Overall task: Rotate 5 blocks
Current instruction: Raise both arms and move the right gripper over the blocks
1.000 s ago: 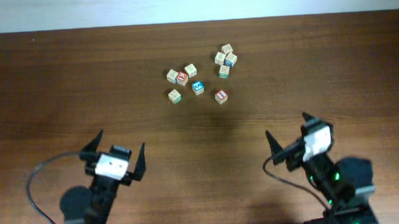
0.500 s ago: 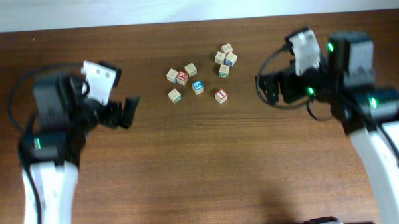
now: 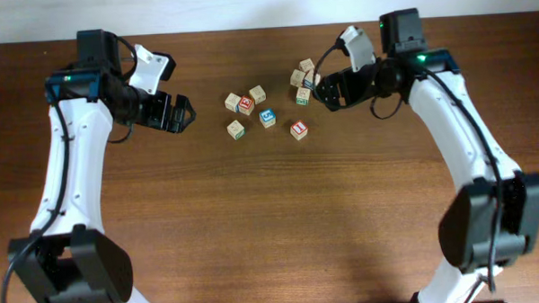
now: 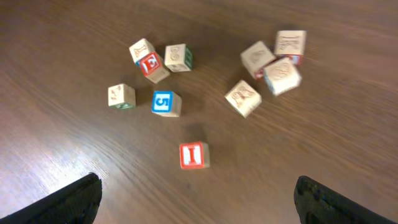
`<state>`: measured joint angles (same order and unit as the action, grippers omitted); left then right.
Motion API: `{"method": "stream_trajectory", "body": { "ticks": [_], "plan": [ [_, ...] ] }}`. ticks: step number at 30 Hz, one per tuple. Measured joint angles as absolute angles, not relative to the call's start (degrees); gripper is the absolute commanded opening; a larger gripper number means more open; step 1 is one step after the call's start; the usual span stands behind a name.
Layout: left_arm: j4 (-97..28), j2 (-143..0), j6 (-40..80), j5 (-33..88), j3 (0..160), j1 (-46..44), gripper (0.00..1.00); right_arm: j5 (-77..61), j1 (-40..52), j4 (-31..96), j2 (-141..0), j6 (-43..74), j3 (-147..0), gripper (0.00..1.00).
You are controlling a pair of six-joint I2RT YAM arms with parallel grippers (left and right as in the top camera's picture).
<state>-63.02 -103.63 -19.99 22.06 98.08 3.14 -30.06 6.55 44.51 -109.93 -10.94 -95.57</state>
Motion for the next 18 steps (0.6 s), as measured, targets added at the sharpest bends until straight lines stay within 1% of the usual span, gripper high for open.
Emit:
{"method": "stream_trajectory", "body": {
  "ticks": [4,8,13,15,16,17,18],
  "plan": [
    [-63.05,-104.05,-19.99,22.13,98.08,3.14,0.99,-31.33,7.99,42.83,-115.13,-10.81,-95.59,0.67],
    [-63.02,-104.05,-19.99,22.13,98.13,3.14,0.99,-27.92,11.46,42.35,-120.05,-10.55,-95.59,0.63],
    [-63.02,-104.05,-19.99,22.13,98.13,3.14,0.99,-14.33,17.52,41.6,-122.1,-8.12,-95.59,0.63],
    [-63.02,-104.05,-19.99,22.13,98.13,3.14,0.99,-10.9,19.16,41.36,-122.1,-7.66,-95.59,0.63],
    [-63.02,-104.05,-19.99,22.13,98.13,3.14,0.99,-9.76,19.79,41.3,-122.1,-7.55,-95.59,0.6],
    [-63.02,-104.05,-19.97,22.15,98.13,3.14,0.99,-8.58,20.38,41.25,-122.1,-7.4,-95.59,0.47],
    [-63.02,-104.05,-19.99,22.13,98.13,3.14,0.99,-7.77,20.71,41.25,-122.15,-6.96,-95.59,0.4]
  ]
}}
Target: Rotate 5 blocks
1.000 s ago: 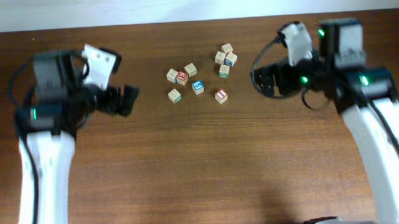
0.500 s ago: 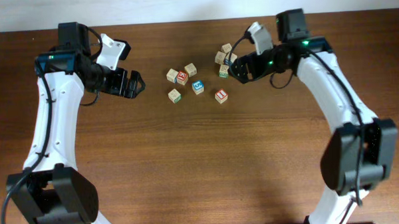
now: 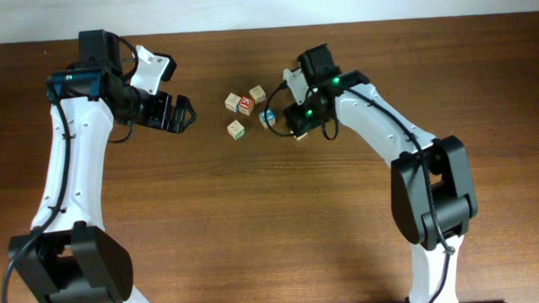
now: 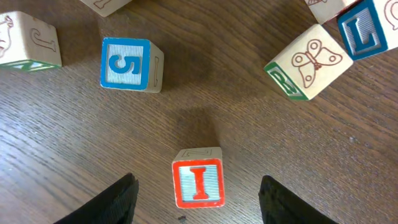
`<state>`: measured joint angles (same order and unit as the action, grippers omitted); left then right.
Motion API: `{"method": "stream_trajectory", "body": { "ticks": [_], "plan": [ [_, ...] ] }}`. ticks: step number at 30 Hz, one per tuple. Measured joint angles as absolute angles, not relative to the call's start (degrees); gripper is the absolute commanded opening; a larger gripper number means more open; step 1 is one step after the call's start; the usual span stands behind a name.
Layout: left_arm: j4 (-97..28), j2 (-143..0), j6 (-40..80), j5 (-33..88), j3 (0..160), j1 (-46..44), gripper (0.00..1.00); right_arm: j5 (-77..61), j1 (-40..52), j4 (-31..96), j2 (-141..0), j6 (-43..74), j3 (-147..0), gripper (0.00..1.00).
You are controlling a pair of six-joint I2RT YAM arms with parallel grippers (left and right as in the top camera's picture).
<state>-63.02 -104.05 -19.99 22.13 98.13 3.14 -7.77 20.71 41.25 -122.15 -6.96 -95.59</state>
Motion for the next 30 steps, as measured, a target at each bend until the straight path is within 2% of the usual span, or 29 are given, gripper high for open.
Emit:
{"method": "stream_trajectory", "body": {
  "ticks": [12,16,30],
  "plan": [
    [-63.02,-104.05,-19.99,22.15,98.15,3.14,0.99,-5.15,20.95,40.21,-124.97,-4.51,-95.64,0.41],
    [-63.02,-104.05,-19.99,22.15,98.15,3.14,0.99,-5.43,20.95,40.45,-125.01,-4.49,-95.64,0.49],
    [-63.05,-104.05,-19.99,22.15,98.15,3.14,0.99,-9.89,20.95,45.34,-125.21,-6.31,-95.68,0.53]
  ]
}}
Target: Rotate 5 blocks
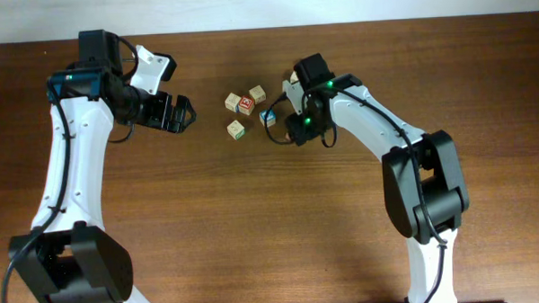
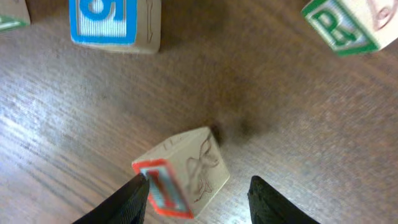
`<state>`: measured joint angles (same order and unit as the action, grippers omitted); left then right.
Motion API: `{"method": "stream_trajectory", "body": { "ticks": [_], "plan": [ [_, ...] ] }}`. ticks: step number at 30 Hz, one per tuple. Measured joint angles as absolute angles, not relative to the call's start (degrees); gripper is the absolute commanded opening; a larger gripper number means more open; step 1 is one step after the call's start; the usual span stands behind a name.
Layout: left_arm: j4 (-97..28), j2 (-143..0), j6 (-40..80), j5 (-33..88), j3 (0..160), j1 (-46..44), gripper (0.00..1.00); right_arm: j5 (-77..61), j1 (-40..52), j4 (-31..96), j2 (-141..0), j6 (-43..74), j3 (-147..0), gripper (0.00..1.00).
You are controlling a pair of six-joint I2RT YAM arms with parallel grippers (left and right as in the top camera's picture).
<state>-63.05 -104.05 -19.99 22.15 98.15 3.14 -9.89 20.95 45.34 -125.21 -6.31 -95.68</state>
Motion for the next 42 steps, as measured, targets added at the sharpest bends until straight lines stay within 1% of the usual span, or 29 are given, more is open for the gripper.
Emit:
{"method": "stream_trajectory", "body": {
  "ticks": [8,11,13,18,24,28,33,37,38,42],
  "plan": [
    [-63.02,-104.05,-19.99,22.15,98.15,3.14,0.99,-12.01,20.95,45.91,-125.32,-6.48,-95.68,0.53],
    [-63.02,-104.05,-19.97,22.15,98.15,3.14,0.99,-11.57,20.95,43.22,-125.34,-6.48,-95.68,0.53],
    [-63.02,-104.05,-19.97,22.15,98.15,3.14,0.99,-10.07,20.95,41.34,-125.34,-6.96,-95.68,0.58],
    [-63.02,-104.05,-19.99,22.15,98.15,3.14,0.99,-7.92,20.95,39.44,-125.34,-13.45,-95.68,0.61],
    [-63.02,-104.05,-19.99,22.15,98.15,3.14,0.99,-7.79,21.02,38.04,-125.34,-15.75,-95.68,0.61],
    [-63.02,-104.05,-19.99,22.15,98.15,3.14,0.99,-8.49,21.45,37.28,-125.34,-18.33,-95.68,0.66],
    [-63.02,-104.05,-19.99,22.15,98.15,3.14,0.99,-9.58,21.87,37.85,-125.86,-23.64,-95.68,0.67],
    [-63.02,-104.05,-19.99,22.15,98.15,3.14,0.99,-9.78,21.85,39.03,-127.15,-25.5,-95.68,0.66],
    [-63.02,-104.05,-19.99,22.15,98.15,3.14,0.99,-9.78,21.85,39.18,-127.37,-25.71,-95.68,0.66],
    [-63.02,-104.05,-19.99,22.15,98.15,3.14,0.99,-9.8,21.85,40.23,-127.5,-26.24,-95.68,0.49]
  ]
}}
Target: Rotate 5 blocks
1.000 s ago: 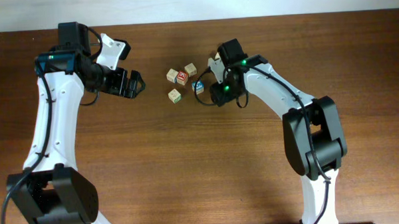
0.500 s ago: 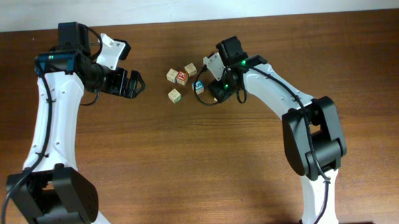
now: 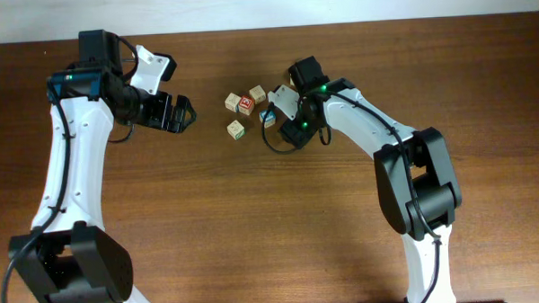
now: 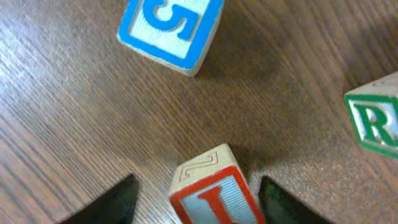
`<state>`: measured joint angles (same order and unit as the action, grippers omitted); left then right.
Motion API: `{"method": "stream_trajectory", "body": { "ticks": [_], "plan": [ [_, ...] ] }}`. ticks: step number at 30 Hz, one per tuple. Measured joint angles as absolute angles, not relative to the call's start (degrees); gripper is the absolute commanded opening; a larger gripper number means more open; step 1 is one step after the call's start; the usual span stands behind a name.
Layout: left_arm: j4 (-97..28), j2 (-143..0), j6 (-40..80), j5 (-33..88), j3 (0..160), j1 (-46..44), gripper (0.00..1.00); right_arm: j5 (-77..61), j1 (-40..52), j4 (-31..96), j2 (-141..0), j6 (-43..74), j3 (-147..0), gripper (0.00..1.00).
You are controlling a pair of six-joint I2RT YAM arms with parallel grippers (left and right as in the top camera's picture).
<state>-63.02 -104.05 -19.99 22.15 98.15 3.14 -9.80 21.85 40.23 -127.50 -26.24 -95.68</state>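
The red "I" block (image 4: 214,194) rests on the table with its red face up, turned askew. My right gripper (image 4: 198,182) is low over it and open; its dark fingers (image 4: 121,200) stand on either side with a small gap each way. From overhead the right gripper (image 3: 291,133) hides that block. The blue "5" block (image 4: 171,28) lies just beyond it, and a green "R" block (image 4: 375,122) sits at the right edge. My left gripper (image 3: 182,112) hovers open, left of the blocks and holding nothing.
More wooden blocks lie left of my right gripper: a plain block (image 3: 233,101), a red-faced block (image 3: 245,105), another block (image 3: 258,93) and a green-edged block (image 3: 236,129). The right arm (image 3: 358,112) covers the blocks behind it. The brown table (image 3: 254,224) stretches forward.
The red "I" block was tipped on an edge between my right fingers, red face to the side. It now lies flat with the "I" up and turned askew. The left arm is unchanged.
My right gripper hung open, high above the scattered blocks. Then it was low with its fingers straddling the red "I" block, which sat square. After that the block was tipped between the fingers. Now it lies flat at a new angle, fingers apart.
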Motion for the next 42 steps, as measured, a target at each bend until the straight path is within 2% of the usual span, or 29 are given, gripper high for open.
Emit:
{"method": "stream_trajectory", "body": {
  "ticks": [8,22,24,29,31,34,42],
  "plan": [
    [-63.02,-104.05,-19.97,22.15,98.15,3.14,0.99,-9.45,21.85,40.4,-127.52,-24.86,-95.68,0.39],
    [-63.02,-104.05,-19.99,22.15,98.15,3.14,0.99,-8.43,21.85,49.52,-127.52,-3.6,-96.33,0.4],
    [-63.0,-104.05,-19.97,22.15,98.15,3.14,0.99,-8.38,21.85,51.77,-127.52,-2.59,-98.28,0.41],
    [-63.05,-104.05,-19.97,22.15,98.15,3.14,0.99,-7.68,21.85,64.64,-127.48,-1.58,-109.49,0.52],
    [-63.07,-104.05,-19.99,22.17,98.15,3.14,0.99,-7.44,21.85,69.93,-127.42,-1.41,-116.4,0.52],
    [-63.07,-104.05,-19.99,22.17,98.15,3.14,0.99,-7.35,21.85,71.13,-126.98,-1.43,-121.47,0.48],
    [-63.02,-104.05,-19.99,22.17,98.15,3.14,0.99,-7.27,22.13,69.19,-128.7,-1.65,-122.45,0.48]
  ]
}}
